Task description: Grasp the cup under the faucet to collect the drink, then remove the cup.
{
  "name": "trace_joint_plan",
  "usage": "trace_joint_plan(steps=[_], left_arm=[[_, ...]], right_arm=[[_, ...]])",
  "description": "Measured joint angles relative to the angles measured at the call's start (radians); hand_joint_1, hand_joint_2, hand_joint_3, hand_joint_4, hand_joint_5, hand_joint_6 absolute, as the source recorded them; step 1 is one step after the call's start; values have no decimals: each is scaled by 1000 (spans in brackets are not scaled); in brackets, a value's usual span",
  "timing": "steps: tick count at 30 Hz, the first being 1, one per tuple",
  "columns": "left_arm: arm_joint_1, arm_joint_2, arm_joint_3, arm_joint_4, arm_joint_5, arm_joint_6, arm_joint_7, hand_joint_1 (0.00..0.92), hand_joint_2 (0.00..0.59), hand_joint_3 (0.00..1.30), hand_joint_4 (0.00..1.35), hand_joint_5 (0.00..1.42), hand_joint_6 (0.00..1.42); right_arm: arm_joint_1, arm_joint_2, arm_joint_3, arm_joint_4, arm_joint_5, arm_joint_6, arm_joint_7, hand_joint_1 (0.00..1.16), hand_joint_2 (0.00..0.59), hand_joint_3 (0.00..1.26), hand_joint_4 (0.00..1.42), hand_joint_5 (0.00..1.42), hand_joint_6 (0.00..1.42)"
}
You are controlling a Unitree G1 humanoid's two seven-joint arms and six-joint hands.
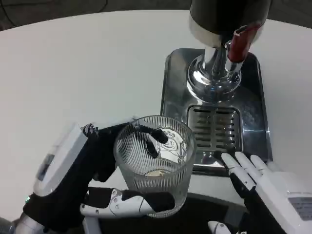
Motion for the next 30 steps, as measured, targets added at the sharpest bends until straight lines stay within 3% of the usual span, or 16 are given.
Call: trace_joint_plan(steps=[12,20,30], left_arm=[[0,-6,-2,0,1,0,0,476,96,1051,1219,1423,1424],[-18,-26,-5,9,35,1,3,474,95,1051,1206,1417,1424],[-137,-42,-30,131,126,2,45,474,95,1051,1206,1417,1424]], right_arm=[[1,15,-23,-1,35,0,0,215,420,53,0,0,0],[-11,24,-69,-14,67,3,-3,215,420,54,0,0,0],[-13,44,-142,-31,130,13,-12,215,420,63,0,0,0]])
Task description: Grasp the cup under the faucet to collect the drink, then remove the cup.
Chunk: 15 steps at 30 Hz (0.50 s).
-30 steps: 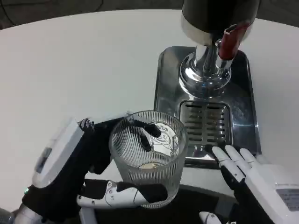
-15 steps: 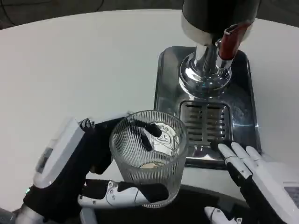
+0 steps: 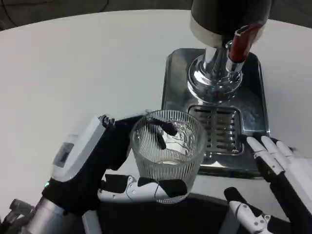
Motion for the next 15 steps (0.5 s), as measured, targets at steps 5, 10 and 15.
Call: trace_joint_plan(steps=[5,10,15], left_arm=[[-67,0,-9,80,40,7,42,474,95,1051,1206,1417,1424],[-148,4,-19,174,92,14,90,474,95,1051,1206,1417,1424],[-241,16,-50,293,139,22,138,474,95,1051,1206,1417,1424]], right_arm=[[3,2,-42,-14,44,4,-7,215,420,63,0,0,0],[7,-1,-78,-29,85,7,-7,215,420,63,0,0,0],[11,-14,-119,-35,135,12,-7,215,420,63,0,0,0]])
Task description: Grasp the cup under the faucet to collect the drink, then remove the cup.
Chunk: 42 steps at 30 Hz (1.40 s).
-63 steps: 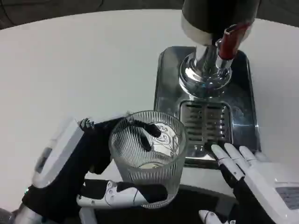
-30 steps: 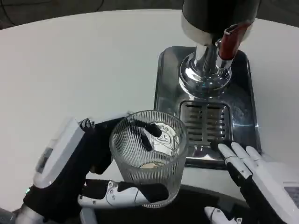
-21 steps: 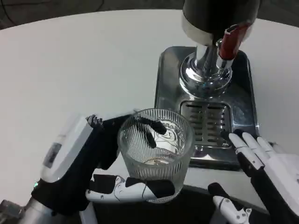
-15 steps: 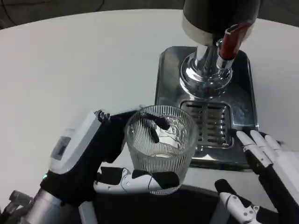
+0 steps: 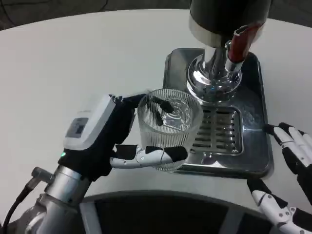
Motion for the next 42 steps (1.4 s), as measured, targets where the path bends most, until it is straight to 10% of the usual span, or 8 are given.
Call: trace_joint_plan(steps=[42], left_arm=[[-463,-10,-294,583,163,85,301,474,93,1041,1193,1417,1424]], right_arm=[[102,-9,-237,-4,264,-97,0,215,420,73,0,0,0]])
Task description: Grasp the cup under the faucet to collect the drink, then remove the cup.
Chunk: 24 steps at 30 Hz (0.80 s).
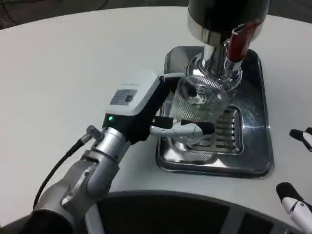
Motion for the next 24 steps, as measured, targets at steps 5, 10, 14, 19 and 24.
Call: trace_joint_plan(steps=[5,10,14,19,24], left_arm=[[-26,-8,-20,39,0,2,33,474,93,1035,1192,1404,1424],[-47,-18,-29,73,-1,9,58,474,92,1027,1170,1380,1424],[-61,-22,-46,86,0,12,68,474,92,974,1097,1323,1424],[-78,-29,-64,99,-1,21,73,468,84,948,1050,1274,1424],[-91,-37,-76,109,-1,25,74,466,82,913,995,1235,1424]], right_arm=[[7,0,-14,0,16,-1,0,215,420,73,0,0,0],[17,0,-22,0,20,-13,0,215,420,73,0,0,0],[20,0,-27,0,31,-14,0,215,420,73,0,0,0],[27,0,-36,0,38,-20,0,215,420,73,0,0,0],[36,0,-43,0,55,-21,0,215,420,73,0,0,0]])
